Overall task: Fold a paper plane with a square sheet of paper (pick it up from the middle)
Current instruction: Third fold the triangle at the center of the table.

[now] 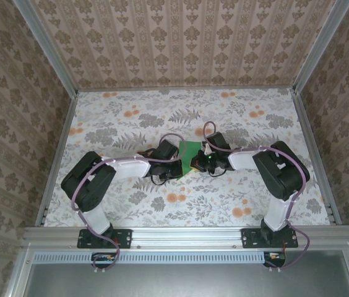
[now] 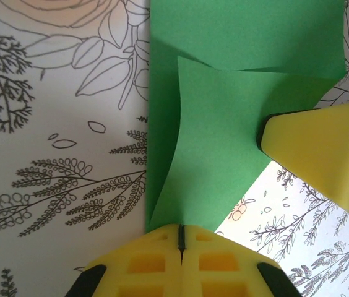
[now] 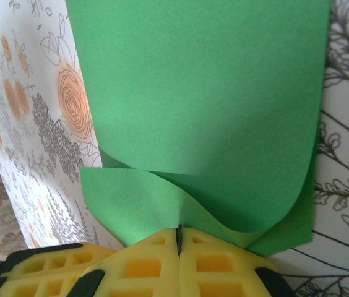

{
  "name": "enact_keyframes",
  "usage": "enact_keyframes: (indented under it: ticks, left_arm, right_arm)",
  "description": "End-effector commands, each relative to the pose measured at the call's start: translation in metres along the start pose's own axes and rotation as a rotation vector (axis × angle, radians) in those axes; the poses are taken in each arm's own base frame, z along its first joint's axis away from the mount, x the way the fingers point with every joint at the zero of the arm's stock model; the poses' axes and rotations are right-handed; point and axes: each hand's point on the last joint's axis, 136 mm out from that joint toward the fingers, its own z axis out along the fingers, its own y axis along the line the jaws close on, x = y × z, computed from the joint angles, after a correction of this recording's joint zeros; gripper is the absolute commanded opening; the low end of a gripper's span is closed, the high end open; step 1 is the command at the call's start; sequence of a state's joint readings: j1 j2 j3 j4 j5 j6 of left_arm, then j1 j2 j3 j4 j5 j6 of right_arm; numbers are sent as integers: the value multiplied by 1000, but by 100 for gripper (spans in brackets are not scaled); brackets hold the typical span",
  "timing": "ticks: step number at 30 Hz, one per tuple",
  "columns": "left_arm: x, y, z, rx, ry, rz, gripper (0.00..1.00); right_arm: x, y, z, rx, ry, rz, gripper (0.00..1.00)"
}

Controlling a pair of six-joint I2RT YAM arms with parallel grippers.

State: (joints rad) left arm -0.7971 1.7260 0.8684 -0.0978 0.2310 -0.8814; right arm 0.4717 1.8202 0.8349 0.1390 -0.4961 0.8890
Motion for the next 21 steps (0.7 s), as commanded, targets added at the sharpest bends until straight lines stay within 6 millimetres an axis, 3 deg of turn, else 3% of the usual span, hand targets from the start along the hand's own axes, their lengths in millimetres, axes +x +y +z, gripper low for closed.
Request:
enact_keyframes:
  ticks: [1, 10, 21]
  left_arm:
    - [12, 27, 7, -93, 40, -15, 0]
    - [14, 28, 9, -91, 54, -17, 0]
    - [23, 36, 9, -119, 80, -47, 0]
  right_arm:
    - [4, 14, -13, -8, 22, -112, 7]
    - [25, 26, 6, 18, 93, -184, 7]
    - [21, -1, 18, 126, 116, -162, 5]
